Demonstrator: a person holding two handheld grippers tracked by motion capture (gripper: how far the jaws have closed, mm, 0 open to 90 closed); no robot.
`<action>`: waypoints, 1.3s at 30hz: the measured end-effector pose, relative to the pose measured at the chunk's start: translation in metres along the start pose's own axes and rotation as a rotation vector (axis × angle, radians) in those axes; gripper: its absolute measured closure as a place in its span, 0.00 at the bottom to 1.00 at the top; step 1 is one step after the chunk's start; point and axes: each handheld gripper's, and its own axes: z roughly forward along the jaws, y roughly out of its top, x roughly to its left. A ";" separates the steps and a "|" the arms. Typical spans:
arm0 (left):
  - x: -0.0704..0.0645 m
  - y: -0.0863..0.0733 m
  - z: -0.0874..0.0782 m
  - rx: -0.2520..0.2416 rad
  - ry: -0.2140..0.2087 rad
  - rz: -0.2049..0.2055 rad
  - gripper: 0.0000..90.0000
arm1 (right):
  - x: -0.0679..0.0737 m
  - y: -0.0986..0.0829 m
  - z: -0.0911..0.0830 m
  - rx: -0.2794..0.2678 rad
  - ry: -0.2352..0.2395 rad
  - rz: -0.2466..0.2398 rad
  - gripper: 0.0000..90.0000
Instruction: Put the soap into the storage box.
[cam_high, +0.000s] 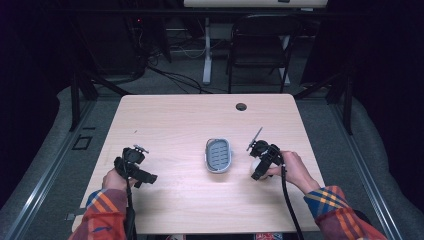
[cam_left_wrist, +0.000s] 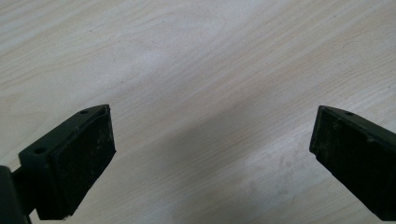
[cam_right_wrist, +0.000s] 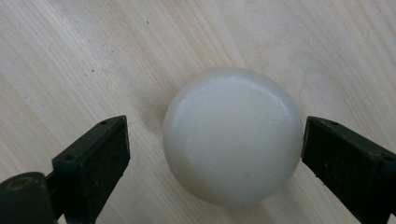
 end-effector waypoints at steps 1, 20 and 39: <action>0.000 0.000 0.000 0.000 0.000 0.000 0.00 | 0.000 0.001 0.000 0.010 -0.005 -0.003 0.10; -0.001 0.001 0.001 0.010 0.004 0.006 0.00 | 0.000 0.008 0.010 0.056 -0.043 0.007 0.22; -0.001 0.001 0.001 0.010 0.005 0.005 0.00 | -0.001 0.009 0.010 0.094 -0.044 0.003 0.27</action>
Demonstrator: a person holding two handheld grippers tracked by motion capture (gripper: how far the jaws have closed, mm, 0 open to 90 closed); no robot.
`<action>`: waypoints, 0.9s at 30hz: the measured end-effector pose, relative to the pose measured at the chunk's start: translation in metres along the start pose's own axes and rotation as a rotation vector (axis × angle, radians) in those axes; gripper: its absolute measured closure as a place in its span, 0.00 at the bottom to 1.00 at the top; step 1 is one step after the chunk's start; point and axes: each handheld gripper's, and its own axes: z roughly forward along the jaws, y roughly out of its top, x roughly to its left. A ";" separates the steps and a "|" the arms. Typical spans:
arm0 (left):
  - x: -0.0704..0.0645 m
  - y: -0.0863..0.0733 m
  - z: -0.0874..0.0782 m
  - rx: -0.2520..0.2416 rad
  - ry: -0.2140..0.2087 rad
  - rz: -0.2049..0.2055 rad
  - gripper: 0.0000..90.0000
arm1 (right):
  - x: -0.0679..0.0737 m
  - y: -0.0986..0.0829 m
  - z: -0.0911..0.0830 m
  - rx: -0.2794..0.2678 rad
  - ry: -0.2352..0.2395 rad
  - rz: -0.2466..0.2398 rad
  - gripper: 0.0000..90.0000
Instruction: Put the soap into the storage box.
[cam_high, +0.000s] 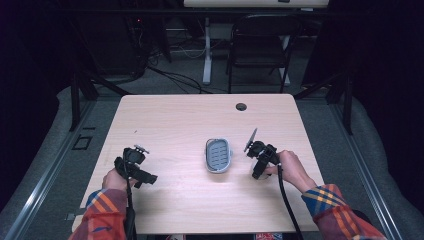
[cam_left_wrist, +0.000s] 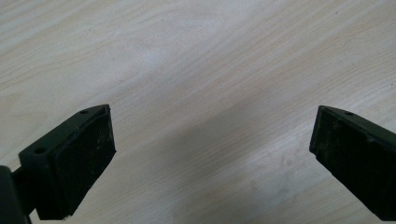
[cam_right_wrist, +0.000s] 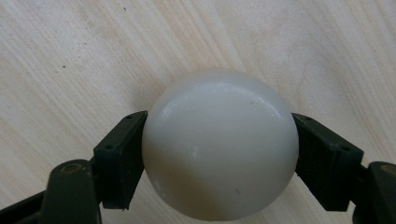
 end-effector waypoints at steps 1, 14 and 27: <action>0.000 0.000 0.000 0.000 -0.001 0.000 0.00 | 0.000 0.000 0.000 0.004 -0.003 -0.002 0.27; 0.000 0.000 0.000 0.000 -0.001 0.003 0.00 | 0.001 0.002 -0.006 0.016 -0.019 -0.008 0.27; 0.000 0.000 0.000 0.000 -0.003 0.006 0.00 | 0.001 0.010 -0.012 0.007 -0.019 -0.017 0.27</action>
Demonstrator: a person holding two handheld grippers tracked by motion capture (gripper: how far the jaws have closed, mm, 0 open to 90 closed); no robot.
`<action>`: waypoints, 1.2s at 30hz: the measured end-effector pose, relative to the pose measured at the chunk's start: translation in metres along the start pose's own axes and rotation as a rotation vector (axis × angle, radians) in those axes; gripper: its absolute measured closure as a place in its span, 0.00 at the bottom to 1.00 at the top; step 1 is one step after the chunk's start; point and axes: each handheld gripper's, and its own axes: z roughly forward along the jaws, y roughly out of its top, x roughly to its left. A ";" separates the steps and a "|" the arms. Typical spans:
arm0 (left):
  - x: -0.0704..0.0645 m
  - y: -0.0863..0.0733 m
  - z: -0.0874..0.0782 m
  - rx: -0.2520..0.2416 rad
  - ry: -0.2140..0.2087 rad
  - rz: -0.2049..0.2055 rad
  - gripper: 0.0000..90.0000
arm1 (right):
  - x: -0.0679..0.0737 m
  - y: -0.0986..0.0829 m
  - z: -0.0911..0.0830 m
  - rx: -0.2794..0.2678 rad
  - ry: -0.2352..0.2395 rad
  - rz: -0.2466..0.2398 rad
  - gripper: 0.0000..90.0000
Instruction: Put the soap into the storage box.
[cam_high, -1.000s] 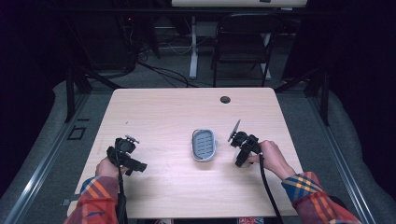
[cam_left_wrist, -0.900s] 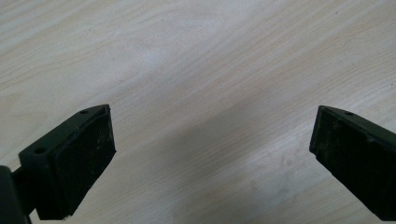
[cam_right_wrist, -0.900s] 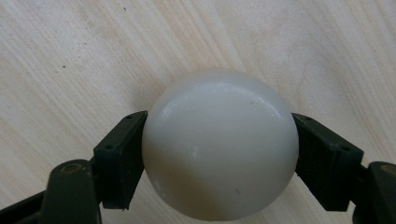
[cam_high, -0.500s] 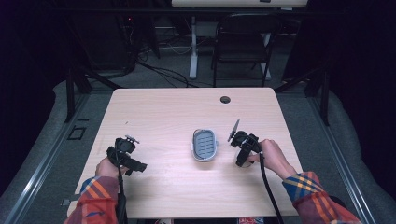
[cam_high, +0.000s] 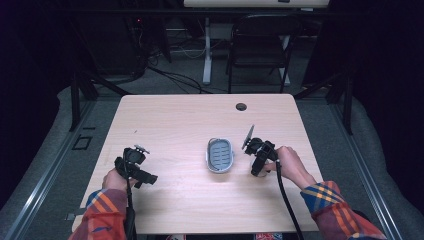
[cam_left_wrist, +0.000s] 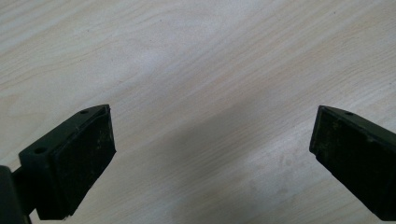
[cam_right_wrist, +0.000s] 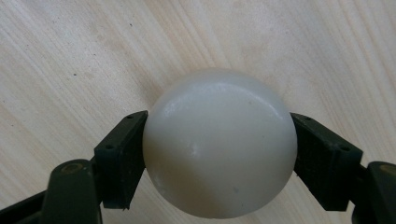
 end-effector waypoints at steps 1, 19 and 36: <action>0.000 0.000 0.000 0.000 0.000 0.000 0.00 | 0.000 0.000 0.000 0.000 0.000 0.000 0.27; -0.001 0.001 0.001 0.004 0.003 0.001 0.00 | -0.007 0.007 -0.012 0.008 -0.008 -0.021 0.27; -0.002 0.002 0.001 0.005 0.004 0.004 0.00 | -0.006 0.021 -0.029 0.013 -0.004 -0.040 0.27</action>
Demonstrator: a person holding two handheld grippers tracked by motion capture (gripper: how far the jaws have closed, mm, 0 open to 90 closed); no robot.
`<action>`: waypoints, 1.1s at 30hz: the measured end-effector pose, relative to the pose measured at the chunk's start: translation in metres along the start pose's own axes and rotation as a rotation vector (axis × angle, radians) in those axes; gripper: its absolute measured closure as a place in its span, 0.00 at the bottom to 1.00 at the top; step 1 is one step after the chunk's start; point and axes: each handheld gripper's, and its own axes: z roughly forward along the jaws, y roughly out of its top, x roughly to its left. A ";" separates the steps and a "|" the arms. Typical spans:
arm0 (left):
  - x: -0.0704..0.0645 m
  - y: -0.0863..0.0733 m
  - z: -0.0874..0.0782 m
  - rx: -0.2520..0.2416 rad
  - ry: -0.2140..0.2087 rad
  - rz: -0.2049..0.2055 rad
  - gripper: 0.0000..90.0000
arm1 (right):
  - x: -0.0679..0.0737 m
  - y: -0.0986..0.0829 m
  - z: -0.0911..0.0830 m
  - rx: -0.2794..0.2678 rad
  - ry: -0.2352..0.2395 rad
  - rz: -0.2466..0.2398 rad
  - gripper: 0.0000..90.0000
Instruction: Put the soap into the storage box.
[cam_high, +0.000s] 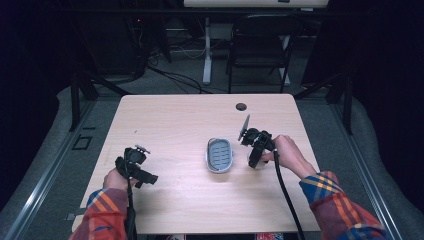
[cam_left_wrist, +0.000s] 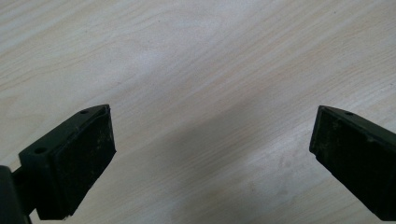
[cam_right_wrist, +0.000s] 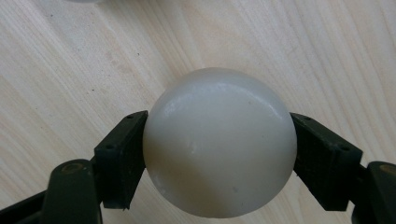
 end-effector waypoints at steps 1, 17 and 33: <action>0.000 0.000 0.000 0.000 0.000 0.000 0.00 | 0.000 0.001 -0.001 0.008 -0.002 -0.006 0.27; -0.001 0.001 0.001 0.003 0.005 0.008 0.00 | 0.000 0.017 -0.015 0.017 -0.013 -0.032 0.27; -0.002 0.003 0.002 0.006 0.001 0.018 0.00 | 0.002 0.036 -0.025 0.021 -0.008 -0.048 0.27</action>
